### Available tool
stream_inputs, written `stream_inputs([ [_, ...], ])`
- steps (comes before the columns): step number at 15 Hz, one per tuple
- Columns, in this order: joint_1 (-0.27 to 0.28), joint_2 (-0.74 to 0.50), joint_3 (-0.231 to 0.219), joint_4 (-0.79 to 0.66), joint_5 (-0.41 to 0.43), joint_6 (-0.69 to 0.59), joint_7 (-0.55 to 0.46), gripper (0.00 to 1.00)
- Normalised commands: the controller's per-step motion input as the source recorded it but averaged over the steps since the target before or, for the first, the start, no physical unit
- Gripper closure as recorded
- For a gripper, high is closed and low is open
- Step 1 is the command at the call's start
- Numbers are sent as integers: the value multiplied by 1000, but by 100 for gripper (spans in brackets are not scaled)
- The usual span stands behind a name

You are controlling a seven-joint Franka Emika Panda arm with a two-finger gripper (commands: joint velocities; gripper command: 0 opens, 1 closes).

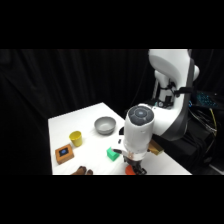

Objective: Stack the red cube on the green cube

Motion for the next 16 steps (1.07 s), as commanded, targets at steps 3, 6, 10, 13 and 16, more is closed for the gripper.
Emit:
stream_inputs([
  [3,30,90,-48,95,115,83,-100,0],
  [6,30,79,-41,95,119,51,-114,0],
  [10,43,47,-49,80,106,18,-116,32],
  [13,49,-9,-56,30,94,27,-112,60],
  [16,51,-61,-43,-22,103,8,-111,71],
])
